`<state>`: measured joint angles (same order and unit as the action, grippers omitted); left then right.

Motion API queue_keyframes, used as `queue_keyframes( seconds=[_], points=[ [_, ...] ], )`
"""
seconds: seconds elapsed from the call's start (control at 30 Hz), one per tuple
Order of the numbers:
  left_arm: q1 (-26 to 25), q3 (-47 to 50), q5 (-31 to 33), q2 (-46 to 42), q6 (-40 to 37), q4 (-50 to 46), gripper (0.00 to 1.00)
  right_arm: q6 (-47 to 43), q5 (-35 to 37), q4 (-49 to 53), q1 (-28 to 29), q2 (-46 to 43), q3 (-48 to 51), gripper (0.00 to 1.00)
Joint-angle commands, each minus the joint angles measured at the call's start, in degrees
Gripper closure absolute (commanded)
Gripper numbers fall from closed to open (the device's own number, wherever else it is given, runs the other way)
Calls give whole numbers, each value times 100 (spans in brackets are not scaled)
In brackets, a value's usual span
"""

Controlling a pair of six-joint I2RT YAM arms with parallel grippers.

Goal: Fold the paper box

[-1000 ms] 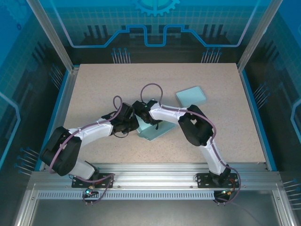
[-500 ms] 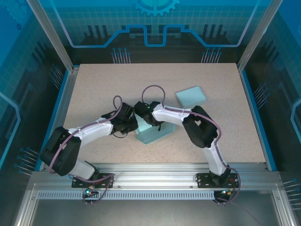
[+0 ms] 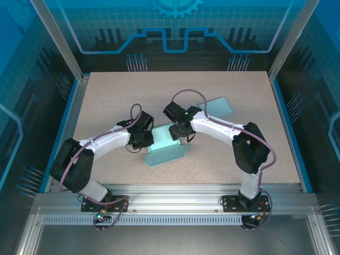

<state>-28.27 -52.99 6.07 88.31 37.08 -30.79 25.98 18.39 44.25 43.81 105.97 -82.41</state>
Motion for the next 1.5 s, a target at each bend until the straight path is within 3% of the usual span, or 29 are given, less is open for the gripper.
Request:
queue_keyframes(
  seconds=[0.0, 0.2, 0.5, 0.83, 1.23, 1.47],
  points=[
    [41, -445, 144, 224, -601, -768, 100, -66, -860, -400, -208, -553, 233, 26],
    [41, -1288, 140, 882, -1359, -1591, 100, -16, -1345, -709, -560, -972, 755, 25],
    [61, -2489, 290, 1929, -2055, -2649, 100, -38, -1272, -772, -690, -417, 752, 25],
    [52, -3525, 1599, 2957, -2181, -3532, 100, -21, -1431, -753, -824, 249, 348, 25],
    [-173, -4129, 3586, 4044, -1782, -4529, 100, 143, -1275, -813, -1155, -475, 742, 24],
    [-197, -3961, 3462, 3913, -1878, -4003, 100, 208, -1133, -813, -1247, -734, 905, 24]
  ],
)
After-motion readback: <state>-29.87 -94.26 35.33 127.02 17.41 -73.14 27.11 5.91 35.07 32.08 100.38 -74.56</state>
